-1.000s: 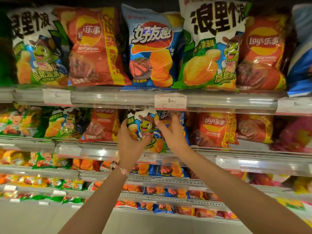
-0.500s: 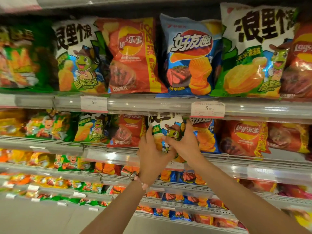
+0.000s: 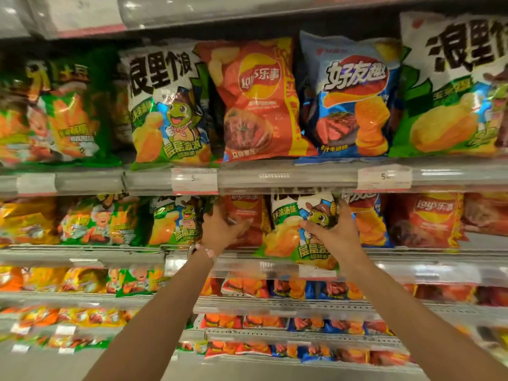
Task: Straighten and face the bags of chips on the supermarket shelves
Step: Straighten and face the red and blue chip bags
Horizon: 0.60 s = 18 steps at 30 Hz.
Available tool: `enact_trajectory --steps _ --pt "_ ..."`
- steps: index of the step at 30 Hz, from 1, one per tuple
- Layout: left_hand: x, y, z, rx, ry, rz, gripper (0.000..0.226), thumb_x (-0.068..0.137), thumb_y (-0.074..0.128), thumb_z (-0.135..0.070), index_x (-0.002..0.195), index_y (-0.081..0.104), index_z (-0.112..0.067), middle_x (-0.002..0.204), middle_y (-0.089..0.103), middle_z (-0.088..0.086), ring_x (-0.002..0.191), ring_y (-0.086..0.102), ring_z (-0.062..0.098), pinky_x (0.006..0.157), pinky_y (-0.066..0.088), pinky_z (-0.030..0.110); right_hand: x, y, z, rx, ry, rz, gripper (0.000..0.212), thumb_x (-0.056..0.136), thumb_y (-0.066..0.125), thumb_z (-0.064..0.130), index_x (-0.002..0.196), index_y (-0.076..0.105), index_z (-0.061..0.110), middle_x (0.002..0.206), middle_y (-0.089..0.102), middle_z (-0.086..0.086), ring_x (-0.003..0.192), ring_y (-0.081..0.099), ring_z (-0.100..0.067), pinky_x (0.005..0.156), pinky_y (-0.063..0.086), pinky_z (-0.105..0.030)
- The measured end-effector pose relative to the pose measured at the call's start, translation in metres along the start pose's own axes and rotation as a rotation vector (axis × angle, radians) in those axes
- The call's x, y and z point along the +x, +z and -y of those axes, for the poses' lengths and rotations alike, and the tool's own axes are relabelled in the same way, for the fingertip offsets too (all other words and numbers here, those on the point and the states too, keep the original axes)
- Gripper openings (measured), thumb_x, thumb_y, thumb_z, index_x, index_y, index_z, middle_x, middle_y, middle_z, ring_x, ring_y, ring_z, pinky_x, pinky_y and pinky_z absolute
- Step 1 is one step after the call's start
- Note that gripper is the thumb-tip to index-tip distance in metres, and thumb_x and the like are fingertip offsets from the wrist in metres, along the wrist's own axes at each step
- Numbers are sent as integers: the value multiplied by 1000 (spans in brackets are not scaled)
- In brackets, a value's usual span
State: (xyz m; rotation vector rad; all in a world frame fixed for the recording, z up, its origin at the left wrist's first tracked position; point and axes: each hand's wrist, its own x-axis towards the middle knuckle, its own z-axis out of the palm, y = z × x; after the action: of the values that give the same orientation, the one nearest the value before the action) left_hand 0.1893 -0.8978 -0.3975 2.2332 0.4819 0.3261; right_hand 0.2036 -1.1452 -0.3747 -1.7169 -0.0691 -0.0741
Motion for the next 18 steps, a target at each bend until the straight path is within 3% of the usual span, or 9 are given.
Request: enact_trajectory --steps 4,8,10,15,18 --pt "20 5 14 -240 -60 155 97 64 85 -38 141 32 -13 118 63 12 114 58 30 103 43 43 -5 2 -1 15 15 -21 98 66 86 23 145 28 24 122 59 1 108 58 -14 92 51 -34" --pt "28 15 26 -253 -28 112 80 72 84 -27 136 39 -9 102 63 2 107 61 26 91 46 34 -7 4 -1 -3 17 -58 103 67 86 27 149 24 22 134 53 -1 122 51 -19 103 45 -43" --pt "29 13 27 -239 -13 89 75 73 82 -28 134 43 -10 104 64 3 105 61 27 90 47 35 -8 6 -2 -14 5 -69 104 66 86 27 149 23 21 136 50 1 125 47 -18 105 42 -39" --pt "22 -9 24 -225 110 9 68 73 81 -33 130 46 -18 103 65 2 98 62 25 83 47 33 -2 7 0 -84 -1 -105 104 65 86 28 148 23 22 126 50 5 122 47 -17 103 42 -36" --pt "12 -35 22 -201 166 23 75 73 81 -34 136 41 -21 99 61 -9 96 59 19 81 44 29 4 4 1 -134 -29 -145 96 62 87 31 141 33 20 112 57 14 112 55 -14 91 47 -30"
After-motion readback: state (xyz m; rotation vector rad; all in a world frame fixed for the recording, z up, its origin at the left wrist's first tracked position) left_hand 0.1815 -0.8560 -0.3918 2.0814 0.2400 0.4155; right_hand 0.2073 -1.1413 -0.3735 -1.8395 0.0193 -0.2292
